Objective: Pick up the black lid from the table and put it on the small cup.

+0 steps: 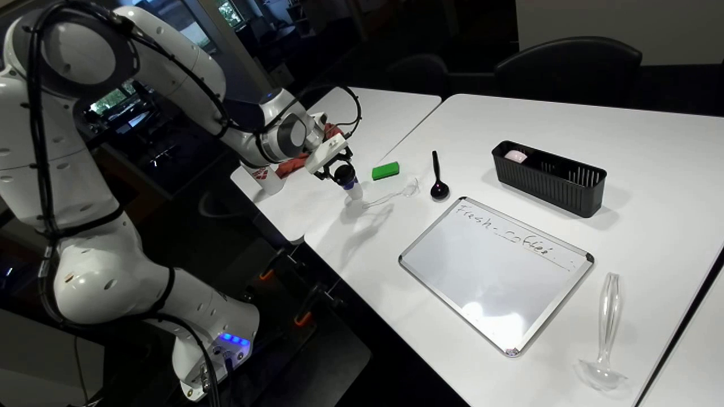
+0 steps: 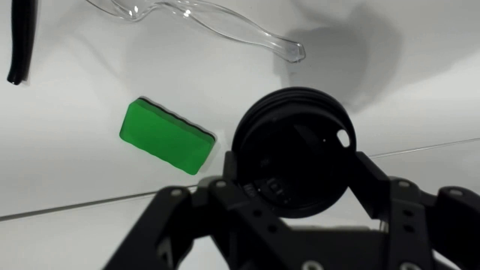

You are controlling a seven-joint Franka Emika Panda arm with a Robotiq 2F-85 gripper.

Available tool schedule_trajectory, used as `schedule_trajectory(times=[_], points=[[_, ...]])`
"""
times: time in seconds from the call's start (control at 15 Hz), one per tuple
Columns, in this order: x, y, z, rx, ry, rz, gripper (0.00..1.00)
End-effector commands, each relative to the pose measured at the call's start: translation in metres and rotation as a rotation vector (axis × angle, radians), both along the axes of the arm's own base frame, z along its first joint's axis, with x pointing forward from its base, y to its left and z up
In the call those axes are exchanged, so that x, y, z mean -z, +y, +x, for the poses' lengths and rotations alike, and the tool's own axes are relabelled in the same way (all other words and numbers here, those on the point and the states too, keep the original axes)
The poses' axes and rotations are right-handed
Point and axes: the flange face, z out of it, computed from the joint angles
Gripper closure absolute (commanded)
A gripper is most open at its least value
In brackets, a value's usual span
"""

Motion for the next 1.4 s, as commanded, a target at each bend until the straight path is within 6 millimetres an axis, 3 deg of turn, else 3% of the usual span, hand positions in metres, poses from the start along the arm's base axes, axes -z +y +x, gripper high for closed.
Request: schedule_trajectory(times=[0.0, 0.53, 1.33], points=[[-0.016, 0.010, 0.007, -0.011, 0.020, -0.017, 0.27], [-0.013, 0.021, 0.026, -0.017, 0.064, -0.049, 0.25], [0.016, 0.040, 0.025, -0.097, 0.107, -0.062, 0.25]])
